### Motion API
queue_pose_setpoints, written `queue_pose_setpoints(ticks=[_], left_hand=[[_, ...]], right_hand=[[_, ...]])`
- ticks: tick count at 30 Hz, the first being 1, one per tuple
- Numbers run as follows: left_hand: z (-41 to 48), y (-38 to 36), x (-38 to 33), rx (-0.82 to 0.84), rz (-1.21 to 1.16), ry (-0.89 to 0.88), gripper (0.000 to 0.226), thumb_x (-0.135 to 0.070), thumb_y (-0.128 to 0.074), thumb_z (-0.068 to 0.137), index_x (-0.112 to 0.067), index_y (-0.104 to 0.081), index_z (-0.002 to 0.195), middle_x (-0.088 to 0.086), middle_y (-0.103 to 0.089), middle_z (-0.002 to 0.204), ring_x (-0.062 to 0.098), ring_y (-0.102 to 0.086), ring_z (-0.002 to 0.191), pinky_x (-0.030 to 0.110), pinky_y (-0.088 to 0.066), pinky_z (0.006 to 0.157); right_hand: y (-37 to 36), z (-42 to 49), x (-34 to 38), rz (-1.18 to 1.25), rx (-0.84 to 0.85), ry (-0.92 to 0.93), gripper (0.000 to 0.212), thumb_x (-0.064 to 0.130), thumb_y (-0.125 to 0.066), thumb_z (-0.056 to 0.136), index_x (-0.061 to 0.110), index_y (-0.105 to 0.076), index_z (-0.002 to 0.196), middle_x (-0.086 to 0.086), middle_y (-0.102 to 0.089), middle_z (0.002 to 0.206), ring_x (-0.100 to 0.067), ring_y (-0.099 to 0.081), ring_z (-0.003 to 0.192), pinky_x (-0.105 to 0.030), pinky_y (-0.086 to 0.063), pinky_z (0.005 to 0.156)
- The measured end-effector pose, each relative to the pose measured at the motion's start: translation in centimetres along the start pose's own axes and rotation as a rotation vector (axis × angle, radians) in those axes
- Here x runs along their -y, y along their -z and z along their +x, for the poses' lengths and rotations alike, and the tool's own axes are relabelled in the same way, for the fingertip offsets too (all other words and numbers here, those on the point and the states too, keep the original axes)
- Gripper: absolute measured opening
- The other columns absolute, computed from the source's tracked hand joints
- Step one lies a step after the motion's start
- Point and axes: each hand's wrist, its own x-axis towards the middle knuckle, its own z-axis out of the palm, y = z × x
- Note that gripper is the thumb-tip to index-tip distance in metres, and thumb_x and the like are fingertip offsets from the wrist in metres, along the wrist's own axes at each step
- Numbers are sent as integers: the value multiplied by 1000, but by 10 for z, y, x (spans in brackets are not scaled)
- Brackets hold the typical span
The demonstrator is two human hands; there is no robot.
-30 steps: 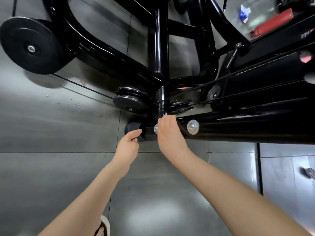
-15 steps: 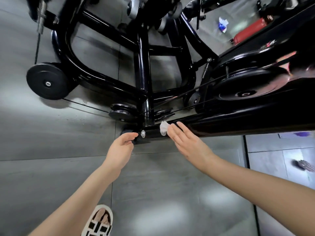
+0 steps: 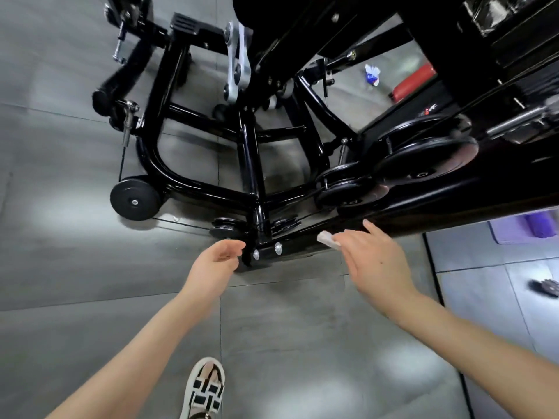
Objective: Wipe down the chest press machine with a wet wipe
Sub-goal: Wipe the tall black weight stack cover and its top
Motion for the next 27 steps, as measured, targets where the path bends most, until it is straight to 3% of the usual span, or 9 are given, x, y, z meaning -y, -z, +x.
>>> queue_pose_setpoints(ticks=[3, 4, 7, 9, 11, 16, 21, 24, 27], left_hand=[[-44, 8, -40, 82, -22, -19, 24, -11, -59, 85, -31, -64, 96, -1, -65, 107, 9, -59, 92, 29, -47, 87], [-61, 10, -52, 135, -32, -15, 22, -17, -63, 82, -29, -64, 100, -1, -66, 108, 9, -60, 94, 29, -47, 89], [-111, 13, -88, 310, -87, 15, 34, -33, -68, 75, -24, -67, 107, -3, -69, 108, 11, -63, 101, 32, -51, 90], [-143, 9, -110, 340, -146, 25, 32, -30, -73, 75, -19, -68, 105, -2, -71, 100, 12, -65, 94, 33, -53, 87], [-170, 3, -132, 245, -169, 3, 17, -19, -69, 81, -15, -70, 97, 1, -71, 88, 13, -65, 81, 32, -54, 80], [-213, -3, -179, 53, 1, -130, 10, -5, -64, 85, -13, -69, 81, 1, -65, 72, 9, -59, 65, 21, -53, 61], [-250, -13, -224, 106, 172, -223, 9, -9, -68, 83, -11, -69, 75, 14, -66, 76, 20, -61, 69, 38, -55, 75], [-272, -27, -243, 161, 240, -248, 14, -6, -67, 83, -11, -68, 70, 12, -64, 71, 17, -60, 60, 34, -55, 70], [-290, -47, -255, 210, 312, -276, 13, -1, -66, 82, -9, -68, 72, 6, -63, 66, 12, -59, 54, 26, -55, 63]], right_hand=[[47, -13, 41, 933, 159, -631, 29, 20, -44, 100, 20, -72, 94, 20, -69, 84, 0, -61, 84, -17, -45, 82], [61, -14, 51, 1213, 232, -779, 29, 24, -46, 99, 20, -73, 90, 18, -70, 83, 3, -60, 80, -18, -46, 78], [101, -22, 72, 1704, 373, -939, 29, 28, -46, 99, 16, -71, 90, 0, -72, 89, -11, -62, 73, -28, -51, 70], [127, -30, 84, 1772, 423, -945, 29, 30, -45, 99, 18, -71, 91, 2, -72, 87, -10, -60, 70, -24, -50, 63], [150, -39, 92, 1776, 392, -930, 28, 32, -47, 98, 21, -72, 91, 5, -72, 85, -8, -60, 70, -21, -48, 59], [205, -67, 94, 1861, 207, -877, 15, 5, -63, 87, 18, -71, 87, -3, -70, 83, -14, -63, 75, -27, -48, 72], [251, -105, 87, 1744, 176, -815, 16, -1, -67, 82, 14, -69, 84, 2, -68, 68, -7, -59, 58, -17, -45, 56], [266, -124, 81, 1652, 55, -881, 17, 3, -65, 86, 14, -70, 74, 4, -63, 58, -7, -52, 51, -17, -40, 49], [277, -132, 73, 1640, -103, -1009, 9, 3, -61, 89, -2, -67, 83, -5, -61, 64, -11, -52, 50, -21, -44, 48]])
